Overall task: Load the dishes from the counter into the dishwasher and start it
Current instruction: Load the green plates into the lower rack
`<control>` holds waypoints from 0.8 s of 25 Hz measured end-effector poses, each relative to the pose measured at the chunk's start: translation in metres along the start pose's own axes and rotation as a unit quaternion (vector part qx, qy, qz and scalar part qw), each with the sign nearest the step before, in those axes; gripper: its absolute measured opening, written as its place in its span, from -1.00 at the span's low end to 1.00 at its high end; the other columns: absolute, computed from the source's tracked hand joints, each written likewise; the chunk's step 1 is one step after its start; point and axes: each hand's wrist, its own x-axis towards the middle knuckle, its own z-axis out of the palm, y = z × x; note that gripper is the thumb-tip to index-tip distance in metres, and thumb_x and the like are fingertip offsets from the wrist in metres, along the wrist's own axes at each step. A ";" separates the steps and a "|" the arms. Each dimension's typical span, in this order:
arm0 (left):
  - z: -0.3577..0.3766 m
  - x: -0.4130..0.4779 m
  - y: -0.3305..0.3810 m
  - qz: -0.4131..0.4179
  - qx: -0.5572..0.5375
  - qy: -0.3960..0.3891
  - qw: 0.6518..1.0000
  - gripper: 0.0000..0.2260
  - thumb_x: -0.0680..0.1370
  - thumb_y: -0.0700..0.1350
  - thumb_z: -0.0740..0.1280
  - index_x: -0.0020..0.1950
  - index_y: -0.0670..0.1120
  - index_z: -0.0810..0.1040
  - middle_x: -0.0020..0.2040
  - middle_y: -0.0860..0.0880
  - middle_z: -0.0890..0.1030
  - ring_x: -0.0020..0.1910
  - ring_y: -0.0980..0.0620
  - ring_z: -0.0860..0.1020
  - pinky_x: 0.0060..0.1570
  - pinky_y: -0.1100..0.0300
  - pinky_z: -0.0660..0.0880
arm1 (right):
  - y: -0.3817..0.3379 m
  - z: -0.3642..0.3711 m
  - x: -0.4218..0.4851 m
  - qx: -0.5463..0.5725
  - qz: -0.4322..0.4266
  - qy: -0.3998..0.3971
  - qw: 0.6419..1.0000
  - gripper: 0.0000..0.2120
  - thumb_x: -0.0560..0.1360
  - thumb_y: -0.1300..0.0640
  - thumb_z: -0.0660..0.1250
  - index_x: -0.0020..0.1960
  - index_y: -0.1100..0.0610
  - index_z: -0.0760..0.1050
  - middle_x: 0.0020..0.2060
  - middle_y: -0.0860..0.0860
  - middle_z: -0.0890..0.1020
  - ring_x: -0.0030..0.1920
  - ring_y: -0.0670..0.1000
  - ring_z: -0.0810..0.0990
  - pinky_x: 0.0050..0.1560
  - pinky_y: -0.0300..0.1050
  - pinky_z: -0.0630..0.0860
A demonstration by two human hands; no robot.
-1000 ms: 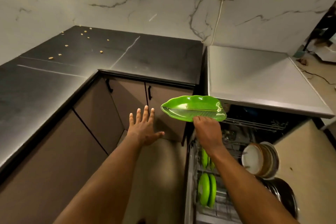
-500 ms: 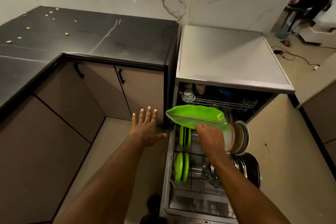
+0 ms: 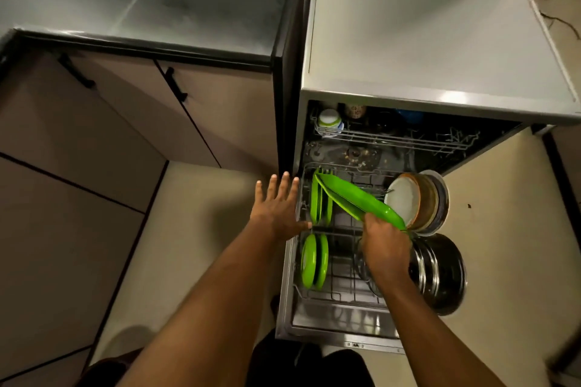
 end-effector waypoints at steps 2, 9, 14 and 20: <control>0.016 0.023 -0.002 0.007 0.009 -0.021 1.000 -0.07 0.53 0.40 0.14 0.58 -0.06 -0.33 0.58 -0.09 -0.34 0.55 -0.14 -0.33 0.45 -0.22 -0.33 | -0.001 0.018 0.015 0.024 0.041 -0.040 0.998 -0.86 0.52 0.26 0.26 0.06 0.13 0.50 -0.17 0.13 0.68 -0.14 0.18 0.68 -0.21 -0.01 0.56; 0.090 0.123 0.000 0.025 0.042 -0.079 0.996 -0.12 0.56 0.38 0.08 0.57 -0.06 -0.37 0.57 -0.04 -0.35 0.54 -0.10 -0.35 0.48 -0.22 -0.32 | 0.019 0.113 0.099 0.157 0.167 -0.008 0.973 -0.86 0.56 0.16 0.27 0.08 0.18 0.52 -0.10 0.23 0.65 -0.05 0.27 0.62 -0.18 -0.01 0.45; 0.142 0.180 0.003 0.030 0.052 -0.115 0.992 -0.14 0.57 0.36 0.07 0.55 -0.04 -0.39 0.56 -0.04 -0.38 0.53 -0.10 -0.37 0.43 -0.19 -0.38 | 0.047 0.195 0.155 0.259 0.211 -0.030 0.942 -0.88 0.54 0.18 0.32 -0.01 0.23 0.55 -0.04 0.28 0.63 0.00 0.31 0.58 -0.16 0.02 0.41; 0.180 0.238 0.000 0.015 0.074 -0.145 0.987 -0.13 0.57 0.37 0.07 0.55 -0.06 -0.39 0.56 -0.07 -0.36 0.55 -0.15 -0.31 0.49 -0.23 -0.27 | 0.053 0.264 0.221 0.388 0.187 -0.073 0.899 -0.92 0.40 0.32 0.43 -0.11 0.28 0.61 -0.12 0.24 0.68 -0.09 0.25 0.64 -0.10 0.08 0.56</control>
